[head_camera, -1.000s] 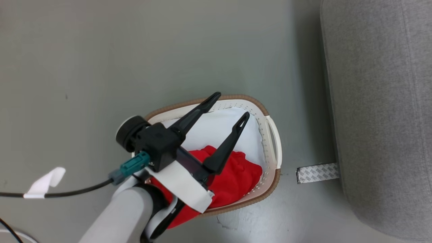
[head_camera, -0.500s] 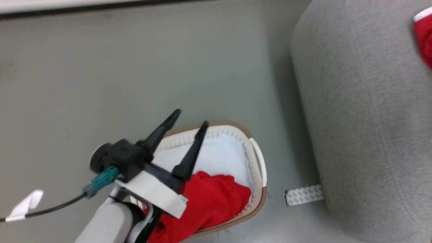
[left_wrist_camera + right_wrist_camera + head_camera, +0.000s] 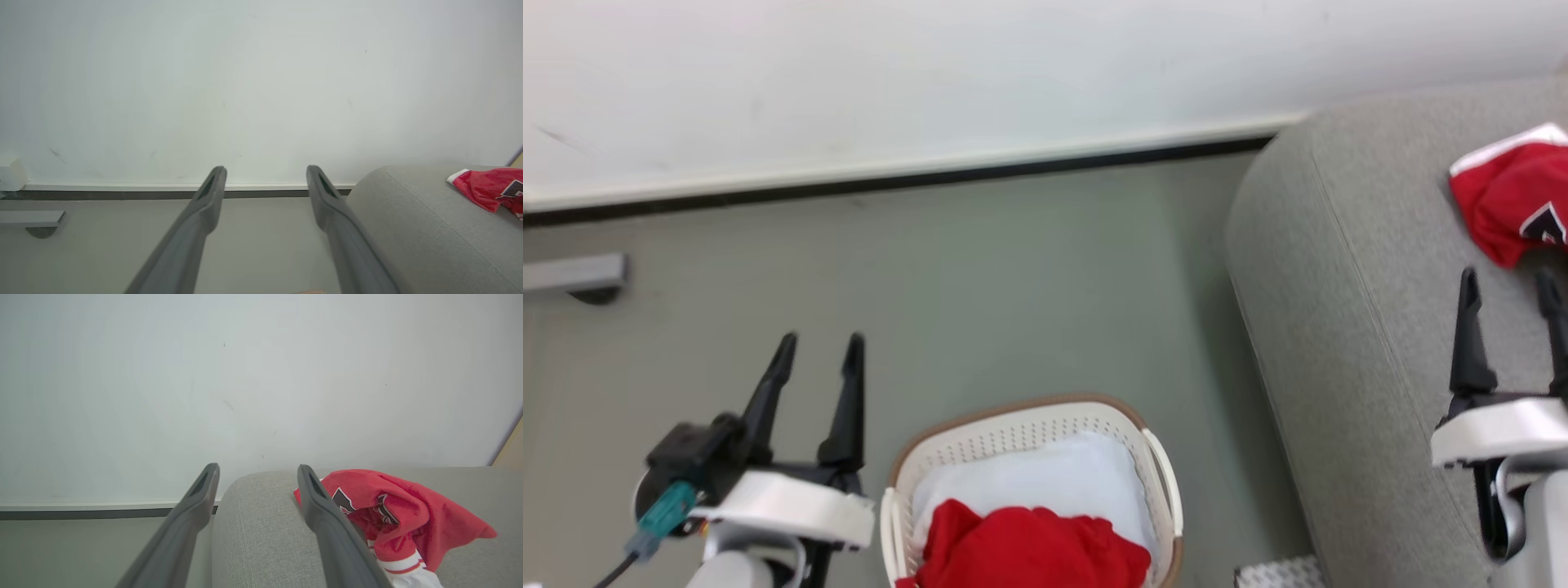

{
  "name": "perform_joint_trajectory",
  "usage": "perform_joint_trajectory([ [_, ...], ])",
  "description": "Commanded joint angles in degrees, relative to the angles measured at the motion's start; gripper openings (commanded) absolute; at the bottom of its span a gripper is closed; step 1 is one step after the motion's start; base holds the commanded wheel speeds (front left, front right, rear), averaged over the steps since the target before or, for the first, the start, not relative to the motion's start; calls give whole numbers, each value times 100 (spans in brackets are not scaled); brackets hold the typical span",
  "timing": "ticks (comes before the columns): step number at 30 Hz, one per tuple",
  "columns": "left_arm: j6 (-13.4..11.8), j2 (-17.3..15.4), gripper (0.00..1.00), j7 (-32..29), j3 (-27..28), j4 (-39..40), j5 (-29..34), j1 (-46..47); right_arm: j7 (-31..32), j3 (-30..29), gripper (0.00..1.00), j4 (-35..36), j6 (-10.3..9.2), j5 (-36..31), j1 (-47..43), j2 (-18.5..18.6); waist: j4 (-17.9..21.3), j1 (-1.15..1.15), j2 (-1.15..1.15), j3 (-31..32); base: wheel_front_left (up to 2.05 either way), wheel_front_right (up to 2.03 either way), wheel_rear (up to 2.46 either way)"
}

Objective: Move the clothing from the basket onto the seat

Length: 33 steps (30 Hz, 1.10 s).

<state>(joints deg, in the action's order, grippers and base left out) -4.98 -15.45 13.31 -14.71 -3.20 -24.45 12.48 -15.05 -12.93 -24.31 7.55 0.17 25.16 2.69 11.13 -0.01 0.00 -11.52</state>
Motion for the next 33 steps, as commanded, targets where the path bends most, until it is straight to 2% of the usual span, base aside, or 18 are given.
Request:
perform_joint_trajectory([
  [1,-23,-15,100,80,69,-90,-30,-146,-17,91,100,121,-12,89,-206,34,-208,1,0,288,0,0,0],
  [7,-13,-54,100,177,260,-578,83,-508,-17,602,100,426,-12,406,-814,32,-349,1,0,660,0,0,0],
  [11,-95,64,100,182,371,-811,160,-752,-18,916,100,426,-12,523,-1220,33,-353,1,0,912,0,0,0],
  [16,-67,194,100,182,542,-855,288,-986,-18,1230,100,357,-12,682,-1612,30,-329,1,0,1070,0,0,0],
  [27,110,353,100,184,822,-1205,532,-1159,-18,1452,100,225,-12,904,-1878,31,-310,1,0,1216,0,0,0],
  [33,115,475,100,184,895,-1330,654,-1244,-18,1550,100,75,-12,932,-1921,31,-333,1,0,1290,0,0,0],
])
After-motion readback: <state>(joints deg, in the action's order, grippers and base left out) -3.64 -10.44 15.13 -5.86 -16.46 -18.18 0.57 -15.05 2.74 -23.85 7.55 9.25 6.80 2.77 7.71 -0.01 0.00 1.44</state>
